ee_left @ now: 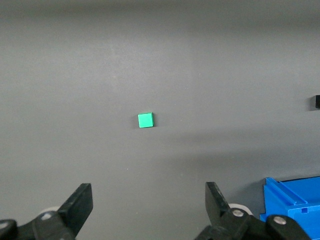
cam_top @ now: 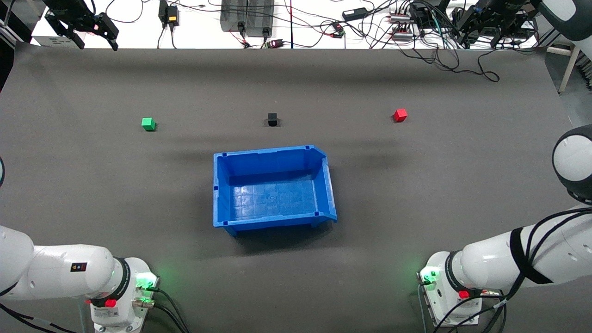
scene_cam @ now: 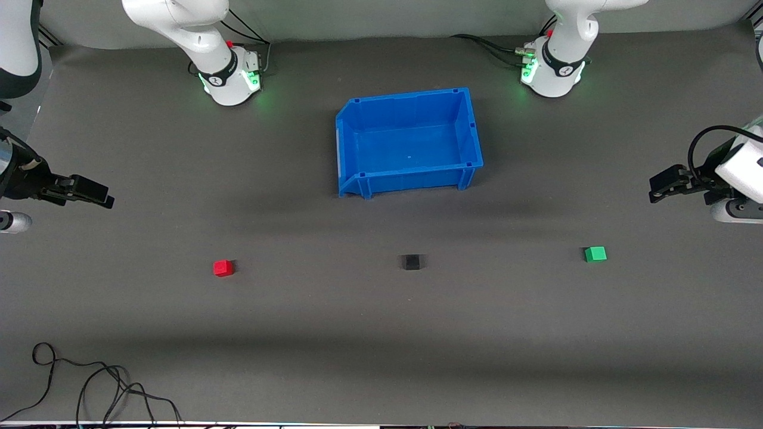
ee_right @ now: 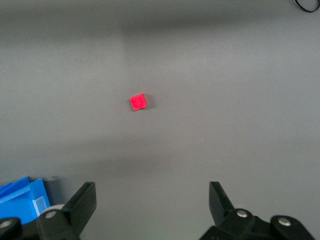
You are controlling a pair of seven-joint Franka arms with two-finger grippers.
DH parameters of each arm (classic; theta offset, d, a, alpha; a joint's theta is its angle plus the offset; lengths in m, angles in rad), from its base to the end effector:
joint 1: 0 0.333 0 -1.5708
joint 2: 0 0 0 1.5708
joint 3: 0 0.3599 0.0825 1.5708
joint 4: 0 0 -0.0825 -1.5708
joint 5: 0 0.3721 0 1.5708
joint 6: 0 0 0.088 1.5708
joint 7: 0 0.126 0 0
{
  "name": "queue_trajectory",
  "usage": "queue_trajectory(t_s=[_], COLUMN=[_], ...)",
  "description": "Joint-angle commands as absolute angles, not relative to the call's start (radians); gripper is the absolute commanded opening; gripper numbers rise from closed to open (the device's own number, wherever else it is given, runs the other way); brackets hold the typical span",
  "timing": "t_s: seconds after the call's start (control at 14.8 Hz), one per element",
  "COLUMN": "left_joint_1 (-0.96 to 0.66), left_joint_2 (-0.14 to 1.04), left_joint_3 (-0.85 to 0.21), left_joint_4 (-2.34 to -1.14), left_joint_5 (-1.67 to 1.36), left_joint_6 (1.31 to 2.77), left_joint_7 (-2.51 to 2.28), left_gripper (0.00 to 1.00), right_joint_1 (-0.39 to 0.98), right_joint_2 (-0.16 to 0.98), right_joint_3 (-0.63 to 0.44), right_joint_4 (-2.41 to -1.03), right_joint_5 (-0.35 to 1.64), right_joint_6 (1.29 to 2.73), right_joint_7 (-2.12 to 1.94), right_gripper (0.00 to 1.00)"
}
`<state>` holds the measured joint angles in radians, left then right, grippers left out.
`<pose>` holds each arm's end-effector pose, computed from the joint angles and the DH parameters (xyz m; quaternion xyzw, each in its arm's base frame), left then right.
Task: Attach green and red cubes to black cube
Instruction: 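Reach the right gripper toward the red cube while the left gripper reaches the green cube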
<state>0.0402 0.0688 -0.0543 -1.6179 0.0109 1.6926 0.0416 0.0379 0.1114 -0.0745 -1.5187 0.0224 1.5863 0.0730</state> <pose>0.5749 -0.0058 0.5999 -0.9996 0.0284 -0.0030 0.0036 0.5805 -0.0159 0.6122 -0.9982 0.0550 0.0219 0.0067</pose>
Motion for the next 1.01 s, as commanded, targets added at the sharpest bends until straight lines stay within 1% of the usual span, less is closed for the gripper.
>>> queue_trajectory(t_s=[0.0,0.27,0.4,0.54,0.74,0.94], left_joint_1=[0.031,0.041,0.044,0.078,0.083,0.086], left_joint_2=[0.067,0.081,0.094,0.127,0.204,0.308], left_joint_3=[-0.051,-0.048,-0.040,-0.041,-0.043,-0.041], left_joint_4=[-1.620,-1.620,-1.649,-1.670,-1.712,-1.730], left_joint_5=[0.012,0.012,0.012,0.011,0.011,0.011], left_joint_6=[1.700,1.701,1.697,1.751,1.857,1.960], left_joint_7=[0.028,0.025,0.015,-0.046,-0.066,-0.078], left_gripper=[1.00,1.00,1.00,1.00,1.00,1.00], right_joint_1=[0.040,0.041,0.041,0.040,0.032,0.032], right_joint_2=[0.107,0.109,0.107,0.109,0.121,0.135], right_joint_3=[-0.081,-0.081,-0.081,-0.081,-0.081,-0.081], right_joint_4=[-1.513,-1.513,-1.511,-1.508,-1.490,-1.474], right_joint_5=[0.041,0.041,0.043,0.044,0.095,0.114], right_joint_6=[1.575,1.575,1.575,1.575,1.575,1.575], right_joint_7=[0.068,0.074,0.077,0.083,0.393,0.764], right_gripper=[1.00,1.00,1.00,1.00,1.00,1.00])
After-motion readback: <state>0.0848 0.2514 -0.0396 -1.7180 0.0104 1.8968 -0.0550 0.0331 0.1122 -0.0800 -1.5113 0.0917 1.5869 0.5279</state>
